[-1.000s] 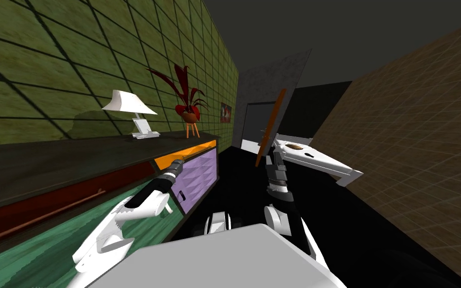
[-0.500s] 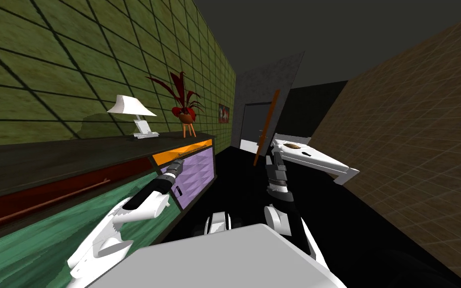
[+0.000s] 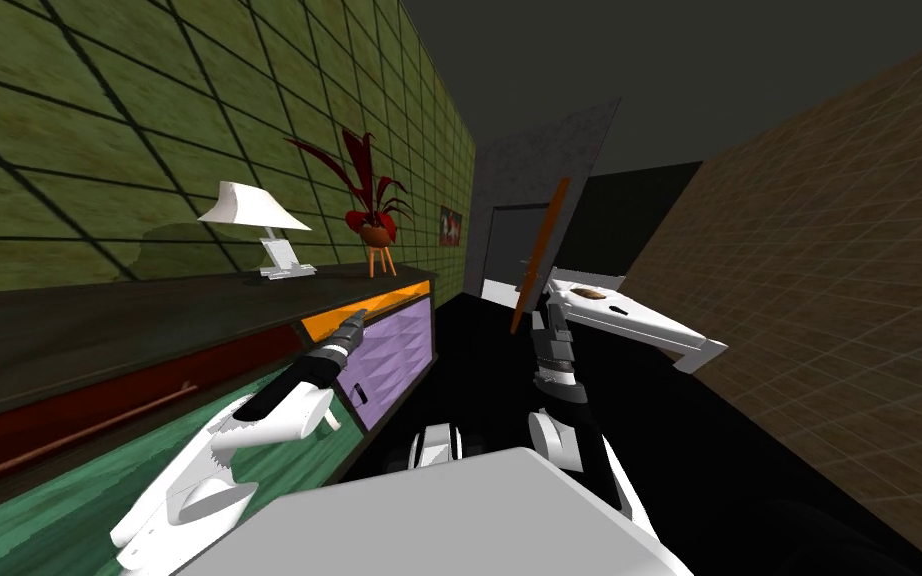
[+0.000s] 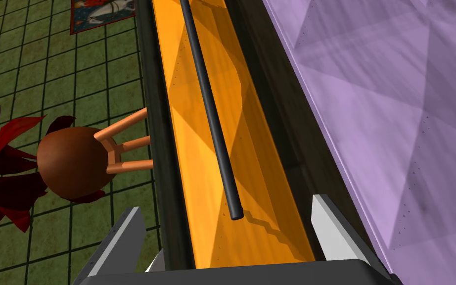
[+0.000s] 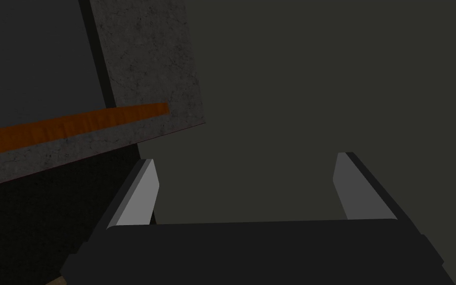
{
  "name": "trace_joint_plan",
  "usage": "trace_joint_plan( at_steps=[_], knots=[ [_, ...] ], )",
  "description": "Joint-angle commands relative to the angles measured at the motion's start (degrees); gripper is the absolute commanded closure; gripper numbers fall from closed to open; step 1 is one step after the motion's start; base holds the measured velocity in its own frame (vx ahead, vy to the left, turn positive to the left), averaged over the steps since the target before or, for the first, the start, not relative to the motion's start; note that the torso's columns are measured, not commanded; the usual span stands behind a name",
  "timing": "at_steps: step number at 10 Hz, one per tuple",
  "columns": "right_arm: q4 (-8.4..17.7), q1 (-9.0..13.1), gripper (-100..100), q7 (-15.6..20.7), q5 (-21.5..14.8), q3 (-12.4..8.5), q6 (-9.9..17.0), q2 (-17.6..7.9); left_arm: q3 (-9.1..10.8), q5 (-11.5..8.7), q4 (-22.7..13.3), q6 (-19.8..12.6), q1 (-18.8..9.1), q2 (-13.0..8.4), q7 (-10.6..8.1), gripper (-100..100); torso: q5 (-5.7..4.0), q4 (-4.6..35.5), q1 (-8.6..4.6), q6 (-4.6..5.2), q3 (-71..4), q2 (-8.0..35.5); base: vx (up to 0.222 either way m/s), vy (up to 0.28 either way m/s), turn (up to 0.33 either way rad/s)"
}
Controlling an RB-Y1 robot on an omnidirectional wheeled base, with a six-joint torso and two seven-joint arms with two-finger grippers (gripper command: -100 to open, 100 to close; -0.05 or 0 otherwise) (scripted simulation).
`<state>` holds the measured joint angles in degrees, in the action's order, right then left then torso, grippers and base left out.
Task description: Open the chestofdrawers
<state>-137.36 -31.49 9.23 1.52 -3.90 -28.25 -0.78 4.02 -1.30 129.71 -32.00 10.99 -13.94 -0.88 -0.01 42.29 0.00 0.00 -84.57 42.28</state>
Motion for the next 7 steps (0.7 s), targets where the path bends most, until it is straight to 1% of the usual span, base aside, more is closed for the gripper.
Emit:
trace_joint_plan(
  at_steps=[1, 2, 3, 4, 5, 7],
  knots=[
    [0.0, 0.0, 0, 0.0, 0.0, 0.0, 0.0, 0.0, 0.13, -0.1, 0.7, -0.9, 0.1, -0.2, -0.08, -100, -0.01, 0.0, -0.06, 0.0, 0.1, 0.1, 0.057, 0.059, -0.006],
    [0.0, 0.0, 0, 0.0, 0.0, 0.0, 0.0, 0.0, 0.15, -0.1, 0.8, -1.1, 0.1, -0.2, -0.09, -100, -0.06, 0.1, -0.28, 0.0, 0.2, 0.3, 0.015, 0.014, 0.002],
    [0.0, 0.0, 0, 0.0, 0.0, 0.0, 0.0, 0.0, 0.15, -0.1, 0.7, -1.1, 0.1, -0.2, -0.09, 100, -0.09, 0.1, -0.31, 0.01, 0.2, 0.3, 0.007, 0.006, 0.0],
    [0.0, 0.0, 0, 0.0, 0.0, 0.0, 0.0, 0.0, -0.13, 0.0, 1.5, -1.4, 0.5, 0.0, -0.08, 100, -0.05, 0.1, -0.18, 0.0, 0.1, 0.2, -0.045, -0.102, 0.02],
    [0.0, 0.0, 0, 0.0, 0.0, 0.0, 0.0, 0.0, -0.2, 0.0, 1.7, -1.5, 0.6, 0.1, -0.08, 100, -0.07, 0.0, -0.4, 0.05, 0.1, 0.2, -0.107, -0.162, 0.028],
    [0.0, 0.0, 0, 0.0, 0.0, 0.0, 0.0, 0.0, -0.55, 0.1, 2.6, -2.0, 1.1, 0.4, -0.07, 100, -0.06, 0.0, -0.21, 0.04, 0.1, 0.2, -0.152, -0.158, 0.002]
  ],
)
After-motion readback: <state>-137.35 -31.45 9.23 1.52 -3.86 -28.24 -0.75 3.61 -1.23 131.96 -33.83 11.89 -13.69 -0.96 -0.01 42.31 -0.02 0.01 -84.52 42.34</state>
